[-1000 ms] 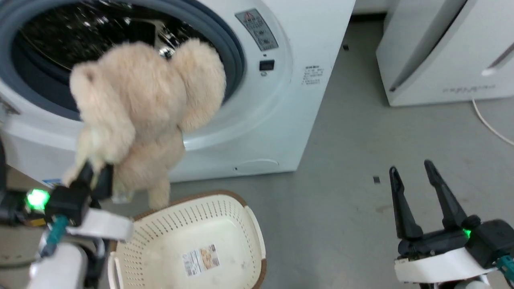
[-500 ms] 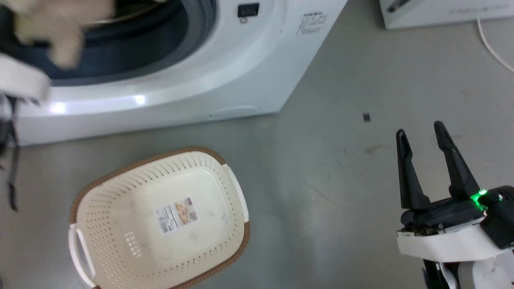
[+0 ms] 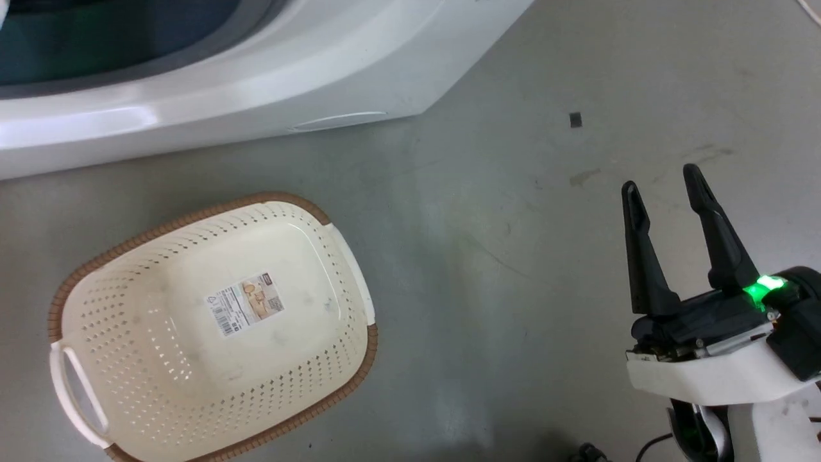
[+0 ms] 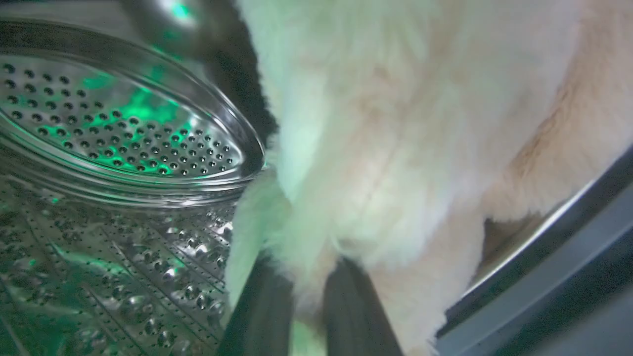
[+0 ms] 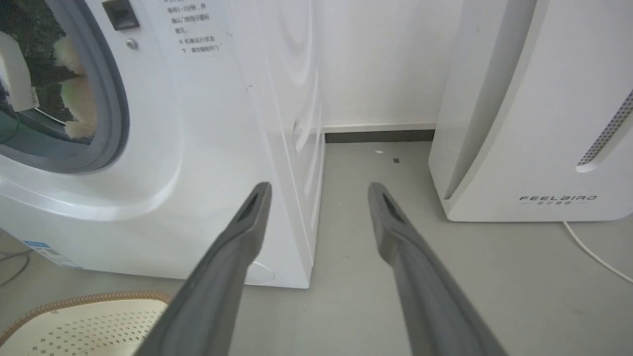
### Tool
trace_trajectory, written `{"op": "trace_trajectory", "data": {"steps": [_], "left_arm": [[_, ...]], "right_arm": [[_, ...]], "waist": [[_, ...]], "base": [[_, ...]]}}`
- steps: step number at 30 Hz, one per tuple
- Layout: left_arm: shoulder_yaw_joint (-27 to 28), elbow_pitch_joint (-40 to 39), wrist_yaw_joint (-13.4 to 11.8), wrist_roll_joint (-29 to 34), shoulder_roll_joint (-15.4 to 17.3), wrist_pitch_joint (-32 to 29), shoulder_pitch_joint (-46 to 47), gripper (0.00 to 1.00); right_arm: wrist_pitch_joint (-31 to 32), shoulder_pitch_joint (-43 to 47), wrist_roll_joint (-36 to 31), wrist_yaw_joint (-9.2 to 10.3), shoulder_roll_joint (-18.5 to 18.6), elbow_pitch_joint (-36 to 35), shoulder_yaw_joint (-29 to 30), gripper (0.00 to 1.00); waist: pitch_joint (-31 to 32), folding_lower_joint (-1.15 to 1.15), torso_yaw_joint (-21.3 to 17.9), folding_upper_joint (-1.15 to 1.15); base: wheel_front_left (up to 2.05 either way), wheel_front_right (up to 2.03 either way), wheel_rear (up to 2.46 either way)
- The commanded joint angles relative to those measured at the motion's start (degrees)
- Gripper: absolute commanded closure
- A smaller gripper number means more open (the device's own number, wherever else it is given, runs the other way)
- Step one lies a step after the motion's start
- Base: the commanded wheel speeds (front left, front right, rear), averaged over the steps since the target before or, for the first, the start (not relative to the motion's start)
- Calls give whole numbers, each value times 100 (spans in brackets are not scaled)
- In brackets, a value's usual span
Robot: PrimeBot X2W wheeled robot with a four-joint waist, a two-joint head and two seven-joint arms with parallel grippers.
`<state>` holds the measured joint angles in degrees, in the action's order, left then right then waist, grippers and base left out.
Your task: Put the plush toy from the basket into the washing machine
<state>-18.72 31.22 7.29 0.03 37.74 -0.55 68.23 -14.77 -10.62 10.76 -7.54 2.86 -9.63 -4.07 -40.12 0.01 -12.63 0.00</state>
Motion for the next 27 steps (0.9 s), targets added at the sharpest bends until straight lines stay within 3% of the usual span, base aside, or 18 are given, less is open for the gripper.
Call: {"op": "trace_trajectory", "data": {"steps": [1,9,15,23,24,25,26,27], "left_arm": [[-128,155,11,20,38,19,248,100],[-1313,1102,18,-673,-86,25,891,100],[-2387,1427,19,-1927,-222,-349,1225,100],[-3538,1458,19,-2989,28,-547,1509,100],[-3605,1485,19,-3057,45,-485,1518,87],[-3651,1525,19,-3097,56,-392,1524,51],[-3680,1585,19,-3135,55,-302,1519,0],[-3706,1645,19,-3173,40,-222,1498,0]], "right_arm": [[-23,-105,32,5,1,-28,-10,0],[-23,-158,33,5,1,-52,-25,0],[-23,-186,-2,5,1,-33,-68,0],[-23,-234,-12,5,1,32,-82,0],[-23,-235,-14,5,1,43,-77,0],[-23,-236,-17,5,1,53,-66,0],[-23,-236,-21,5,1,65,-56,0],[-23,-236,-27,5,1,76,-45,0]], "waist": [[-94,-1,-50,0],[-288,-1,-51,0],[-354,-1,4,0],[-266,-1,33,0],[-236,-1,37,0],[-201,-1,46,0],[-160,-1,56,0],[-113,-1,69,0]], "base": [[0,0,0],[0,0,0],[0,0,0],[0,0,0],[0,0,0],[0,0,0],[0,0,0],[0,0,0]]}}
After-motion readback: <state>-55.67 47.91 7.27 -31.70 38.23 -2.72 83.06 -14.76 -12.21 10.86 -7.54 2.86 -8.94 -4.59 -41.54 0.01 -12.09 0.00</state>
